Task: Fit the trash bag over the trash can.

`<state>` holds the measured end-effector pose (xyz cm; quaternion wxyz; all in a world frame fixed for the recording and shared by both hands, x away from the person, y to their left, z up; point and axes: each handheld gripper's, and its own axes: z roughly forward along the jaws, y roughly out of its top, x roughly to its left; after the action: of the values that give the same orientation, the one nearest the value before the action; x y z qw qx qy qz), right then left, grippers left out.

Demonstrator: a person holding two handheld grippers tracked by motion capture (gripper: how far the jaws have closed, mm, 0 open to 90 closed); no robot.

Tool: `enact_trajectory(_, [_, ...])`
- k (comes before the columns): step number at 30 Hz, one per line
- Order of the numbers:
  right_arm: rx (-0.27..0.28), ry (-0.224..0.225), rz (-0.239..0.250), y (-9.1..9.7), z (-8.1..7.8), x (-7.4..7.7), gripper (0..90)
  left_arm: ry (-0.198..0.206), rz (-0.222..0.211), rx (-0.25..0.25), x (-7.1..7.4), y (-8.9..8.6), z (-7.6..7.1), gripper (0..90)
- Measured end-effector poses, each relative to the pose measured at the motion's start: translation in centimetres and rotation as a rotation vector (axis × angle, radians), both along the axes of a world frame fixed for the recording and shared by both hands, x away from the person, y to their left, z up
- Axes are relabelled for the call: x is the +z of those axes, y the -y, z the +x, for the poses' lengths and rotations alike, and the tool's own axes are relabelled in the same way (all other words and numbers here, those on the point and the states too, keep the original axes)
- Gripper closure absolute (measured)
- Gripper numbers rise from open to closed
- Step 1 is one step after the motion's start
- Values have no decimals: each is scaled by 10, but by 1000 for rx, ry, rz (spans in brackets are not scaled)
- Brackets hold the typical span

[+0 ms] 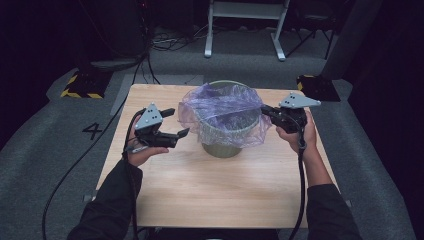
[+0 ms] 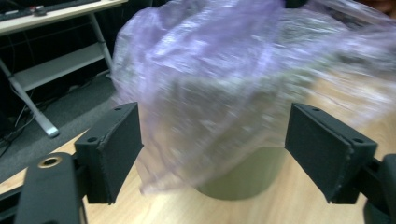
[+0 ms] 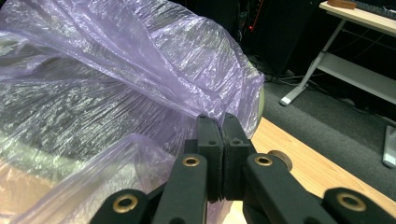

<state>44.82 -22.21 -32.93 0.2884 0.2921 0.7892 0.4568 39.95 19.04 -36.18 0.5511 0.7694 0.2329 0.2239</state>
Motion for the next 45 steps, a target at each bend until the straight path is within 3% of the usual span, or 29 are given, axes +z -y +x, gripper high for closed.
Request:
enact_trajectory(2, [-5,-1,-4,0,-1,1,891,-7,-13,-36,-3,2,-8,164])
enact_trajectory(6, [-3,-2,-12,-1,-1,1,890,16,54,-108,-9,26,-23,151])
enact_trajectory(9, [-2,0,-11,-3,-2,2,889,30,84,-125,-15,45,-25,152])
enact_trajectory(12, [0,1,-13,-5,-3,2,889,31,116,-88,-23,61,-21,160])
enact_trajectory(16, [13,-2,-13,-5,-5,2,883,32,132,-9,-27,69,-14,344])
enact_trajectory(18, [29,-10,5,-3,-7,3,873,28,121,-23,-26,69,-10,508])
enact_trajectory(20, [39,-26,21,1,-9,3,842,40,142,-28,-26,70,-8,684])
enact_trajectory(23, [56,-39,17,4,-12,5,678,30,153,-57,-26,69,-5,842])
enact_trajectory(24, [62,-37,21,5,-14,7,582,32,154,-61,-26,69,-5,879])
enact_trajectory(27, [73,-13,54,6,-19,13,362,29,162,-75,-26,68,-5,898])
enact_trajectory(29, [106,11,73,5,-23,17,266,30,178,-85,-27,70,-5,898])
enact_trajectory(33, [131,71,3,-10,-29,22,210,12,190,-118,-27,72,-4,899])
enact_trajectory(35, [129,92,-37,-19,-26,24,260,12,201,-121,-28,73,-3,900])
enact_trajectory(38, [124,70,-90,-29,-11,23,493,1,209,-131,-29,73,-1,900])
enact_trajectory(40, [125,-15,-68,-29,8,18,665,-5,216,-130,-30,73,1,900])
enact_trajectory(43, [101,-65,-31,-28,25,13,841,-16,218,-139,-32,70,4,900])
enact_trajectory(45, [73,-84,-5,-27,32,11,889,-24,231,-142,-34,69,6,900])
